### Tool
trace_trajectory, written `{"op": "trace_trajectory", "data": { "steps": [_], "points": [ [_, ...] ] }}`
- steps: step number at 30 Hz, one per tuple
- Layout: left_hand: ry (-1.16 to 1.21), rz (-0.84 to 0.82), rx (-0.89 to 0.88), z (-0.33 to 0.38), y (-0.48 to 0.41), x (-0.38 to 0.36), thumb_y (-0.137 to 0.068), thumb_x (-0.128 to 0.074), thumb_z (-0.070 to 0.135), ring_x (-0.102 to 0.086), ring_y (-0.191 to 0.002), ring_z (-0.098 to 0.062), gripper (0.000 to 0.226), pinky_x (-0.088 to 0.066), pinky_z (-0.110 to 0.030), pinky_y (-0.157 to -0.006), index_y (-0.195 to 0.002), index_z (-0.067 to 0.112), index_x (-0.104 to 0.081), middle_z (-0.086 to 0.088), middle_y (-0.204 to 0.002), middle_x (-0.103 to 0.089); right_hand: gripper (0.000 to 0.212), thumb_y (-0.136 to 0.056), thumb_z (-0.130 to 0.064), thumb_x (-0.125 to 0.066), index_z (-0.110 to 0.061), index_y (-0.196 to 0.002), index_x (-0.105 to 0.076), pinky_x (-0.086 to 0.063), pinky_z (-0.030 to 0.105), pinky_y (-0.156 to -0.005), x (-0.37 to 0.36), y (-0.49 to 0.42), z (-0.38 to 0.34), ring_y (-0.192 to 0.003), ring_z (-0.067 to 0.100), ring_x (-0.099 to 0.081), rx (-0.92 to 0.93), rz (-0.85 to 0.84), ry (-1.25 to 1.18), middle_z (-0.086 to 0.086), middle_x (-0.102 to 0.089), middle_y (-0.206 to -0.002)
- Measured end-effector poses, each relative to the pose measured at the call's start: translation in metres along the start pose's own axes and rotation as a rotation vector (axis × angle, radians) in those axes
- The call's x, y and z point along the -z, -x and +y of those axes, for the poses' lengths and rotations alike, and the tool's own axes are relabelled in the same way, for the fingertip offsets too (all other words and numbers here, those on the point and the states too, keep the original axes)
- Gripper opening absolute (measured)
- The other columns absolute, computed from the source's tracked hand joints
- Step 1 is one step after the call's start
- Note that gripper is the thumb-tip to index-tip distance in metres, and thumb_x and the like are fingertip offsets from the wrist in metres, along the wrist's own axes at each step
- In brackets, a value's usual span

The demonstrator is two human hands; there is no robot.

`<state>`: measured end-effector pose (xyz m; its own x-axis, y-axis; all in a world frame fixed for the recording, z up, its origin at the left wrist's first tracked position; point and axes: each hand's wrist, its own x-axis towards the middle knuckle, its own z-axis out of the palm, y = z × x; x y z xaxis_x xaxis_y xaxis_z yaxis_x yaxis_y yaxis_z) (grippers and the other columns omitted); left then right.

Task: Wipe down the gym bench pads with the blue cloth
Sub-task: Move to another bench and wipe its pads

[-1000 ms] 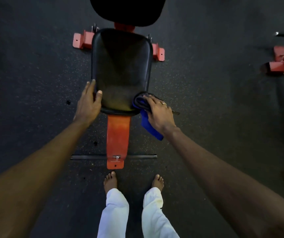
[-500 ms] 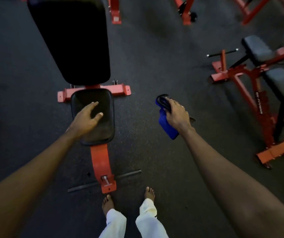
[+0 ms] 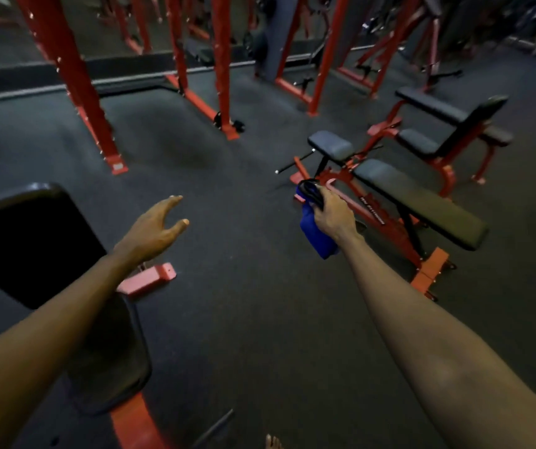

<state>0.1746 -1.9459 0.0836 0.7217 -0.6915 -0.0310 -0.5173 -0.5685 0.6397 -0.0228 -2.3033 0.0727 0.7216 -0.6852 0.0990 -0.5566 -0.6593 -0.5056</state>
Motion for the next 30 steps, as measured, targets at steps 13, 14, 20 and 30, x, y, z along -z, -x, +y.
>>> {"op": "trace_trajectory", "data": {
  "steps": [13, 14, 20, 30],
  "points": [
    [-0.03, 0.043, -0.24, 0.233, -0.135, -0.025, -0.1, -0.062, 0.036, -0.033, -0.15, -0.021, 0.065, -0.025, -0.032, -0.119, -0.158, 0.023, -0.036, -0.003, -0.163, -0.035, 0.049, -0.096, -0.028, -0.056, -0.024, -0.144, -0.047, -0.049, 0.054, -0.1, 0.197, -0.099, 0.12, -0.123, 0.036, -0.058, -0.027, 0.242, 0.012, 0.009, -0.059, -0.139],
    [-0.039, 0.039, -0.255, 0.245, -0.145, -0.029, -0.1, -0.062, 0.036, -0.034, -0.15, -0.022, 0.065, -0.026, -0.036, -0.12, -0.158, 0.023, -0.035, -0.004, -0.163, -0.036, 0.049, -0.096, -0.027, -0.056, -0.024, -0.145, -0.047, -0.049, 0.054, -0.1, 0.206, -0.105, 0.127, -0.124, 0.036, -0.058, -0.03, 0.254, 0.016, 0.009, -0.059, -0.14],
    [-0.041, -0.014, -0.348, 0.292, -0.226, -0.062, -0.1, -0.063, 0.035, -0.034, -0.15, -0.02, 0.064, -0.026, -0.035, -0.12, -0.158, 0.025, -0.036, -0.001, -0.163, -0.037, 0.049, -0.097, -0.031, -0.056, -0.024, -0.144, -0.048, -0.048, 0.055, -0.1, 0.238, -0.147, 0.186, -0.125, 0.037, -0.057, -0.073, 0.325, 0.031, 0.008, -0.059, -0.14],
    [-0.048, -0.176, -0.512, 0.363, -0.42, -0.138, -0.1, -0.064, 0.032, -0.035, -0.15, -0.023, 0.067, -0.027, -0.036, -0.121, -0.158, 0.02, -0.034, -0.006, -0.163, -0.036, 0.05, -0.098, -0.032, -0.057, -0.024, -0.146, -0.047, -0.049, 0.054, -0.1, 0.264, -0.247, 0.28, -0.126, 0.033, -0.057, -0.216, 0.383, 0.093, 0.005, -0.058, -0.142]
  ]
}}
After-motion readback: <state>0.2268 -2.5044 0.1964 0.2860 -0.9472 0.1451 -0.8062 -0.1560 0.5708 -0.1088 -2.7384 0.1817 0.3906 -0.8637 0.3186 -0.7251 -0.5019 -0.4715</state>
